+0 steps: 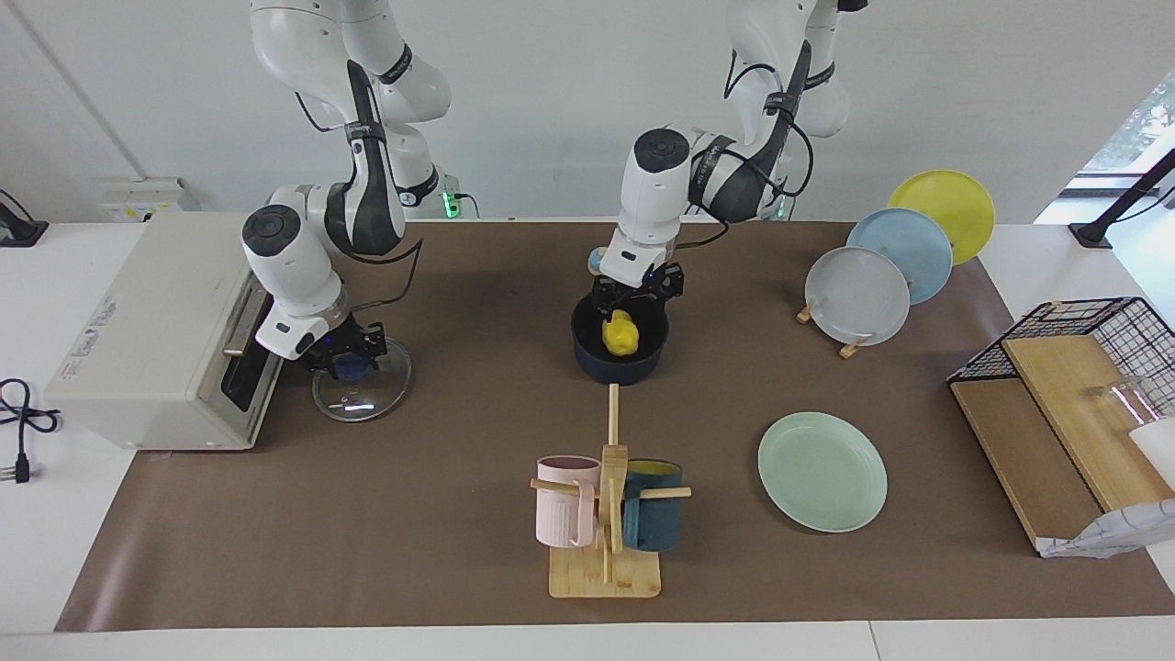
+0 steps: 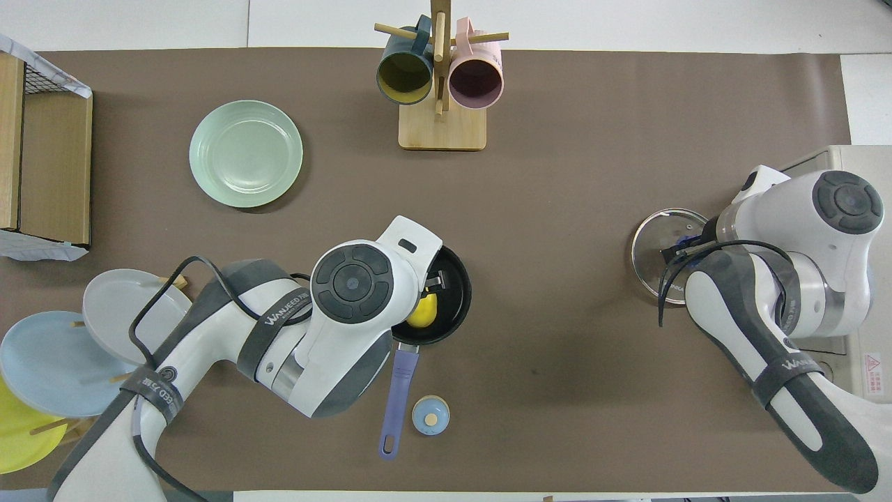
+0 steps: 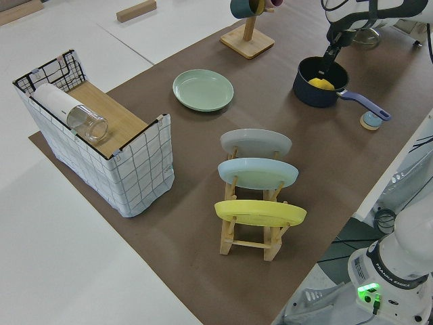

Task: Transfer potato from pot to plate
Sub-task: 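Lower the lid with the right gripper while the left gripper grasps the potato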

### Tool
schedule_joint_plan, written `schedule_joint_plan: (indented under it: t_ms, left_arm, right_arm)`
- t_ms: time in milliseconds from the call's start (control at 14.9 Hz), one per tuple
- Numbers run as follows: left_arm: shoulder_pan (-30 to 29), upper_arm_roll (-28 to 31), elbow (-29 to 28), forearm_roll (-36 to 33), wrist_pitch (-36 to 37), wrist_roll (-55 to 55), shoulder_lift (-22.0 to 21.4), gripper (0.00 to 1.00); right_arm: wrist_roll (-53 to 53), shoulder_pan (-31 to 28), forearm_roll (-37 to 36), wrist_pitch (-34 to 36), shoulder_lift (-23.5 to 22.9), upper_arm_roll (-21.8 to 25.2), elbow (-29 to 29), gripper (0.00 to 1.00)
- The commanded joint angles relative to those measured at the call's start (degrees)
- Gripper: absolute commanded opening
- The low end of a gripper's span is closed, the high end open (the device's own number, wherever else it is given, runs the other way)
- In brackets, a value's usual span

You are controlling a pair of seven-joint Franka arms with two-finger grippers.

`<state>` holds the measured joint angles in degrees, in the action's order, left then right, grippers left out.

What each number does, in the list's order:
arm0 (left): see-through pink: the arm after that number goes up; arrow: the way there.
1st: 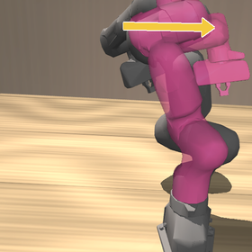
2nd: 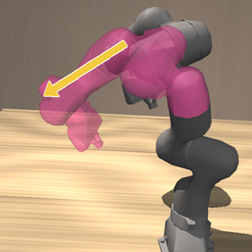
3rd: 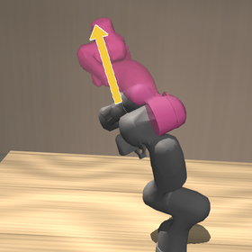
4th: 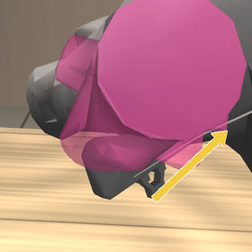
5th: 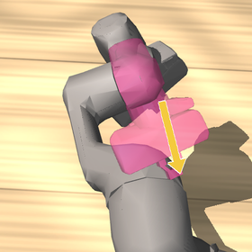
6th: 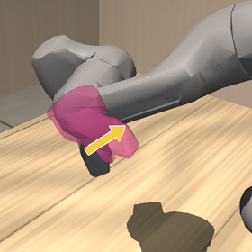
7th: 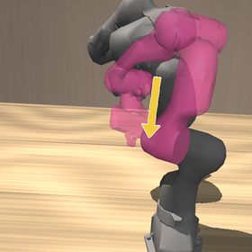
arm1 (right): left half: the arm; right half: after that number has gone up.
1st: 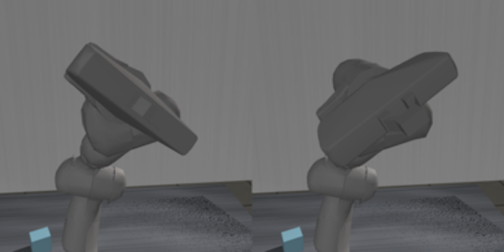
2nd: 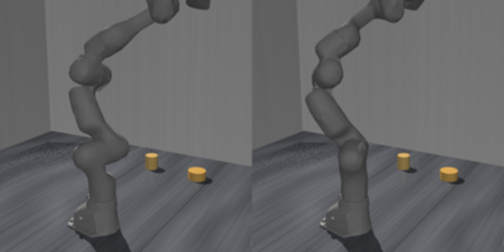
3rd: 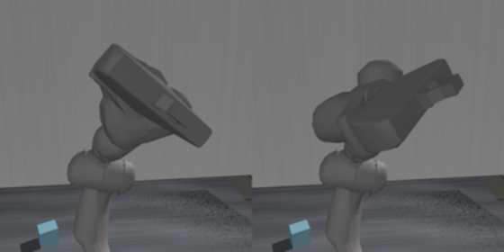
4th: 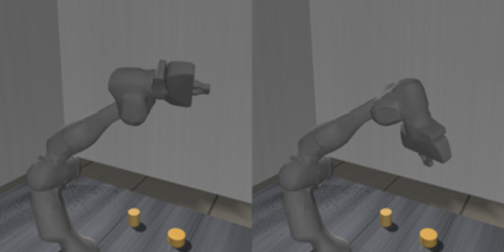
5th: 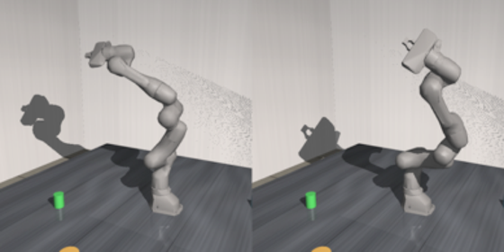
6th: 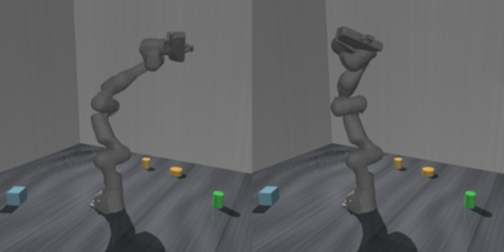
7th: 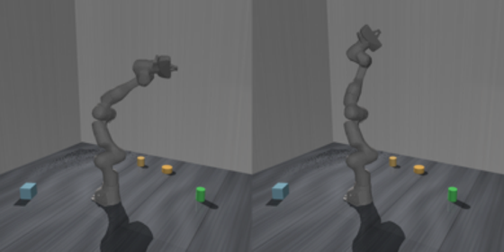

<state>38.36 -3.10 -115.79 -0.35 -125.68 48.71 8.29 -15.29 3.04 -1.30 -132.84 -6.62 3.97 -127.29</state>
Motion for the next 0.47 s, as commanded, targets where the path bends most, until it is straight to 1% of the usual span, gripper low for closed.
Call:
schedule_joint_plan:
  t_ms: [0,67,135,202,269,337,404]
  left_arm:
    - [1.4,1.0,0.3,-2.3,-1.3,0.8,1.6,1.00]
    - [2.2,1.0,0.3,-2.4,-1.6,0.8,2.5,1.00]
    - [2.8,1.0,0.3,-2.4,-2.0,0.9,3.1,1.00]
    - [2.9,1.1,0.3,-2.5,-2.3,1.0,3.8,1.00]
    - [2.9,1.0,0.3,-2.5,-2.3,1.0,4.1,1.00]
    - [2.9,1.0,0.3,-2.5,-2.2,1.0,4.3,1.00]
    - [3.0,1.0,0.2,-2.5,-2.1,1.0,4.5,1.00]
  right_arm:
    - [-0.1,-0.3,0.4,-1.0,2.5,-0.5,-2.3,0.48]
    - [-0.1,-0.3,0.5,-1.0,2.5,-0.5,-2.3,0.53]
    - [-0.1,-0.3,0.4,-0.9,2.5,-0.5,-2.3,0.64]
    - [-0.1,-0.3,0.4,-0.9,2.5,-0.5,-2.2,0.72]
    - [-0.1,-0.3,0.4,-0.9,2.4,-0.5,-1.9,0.83]
    - [-0.1,-0.3,0.4,-0.8,2.3,-0.5,-1.5,0.98]
    - [0.0,-0.2,0.4,-0.5,2.1,-0.5,-0.7,1.00]
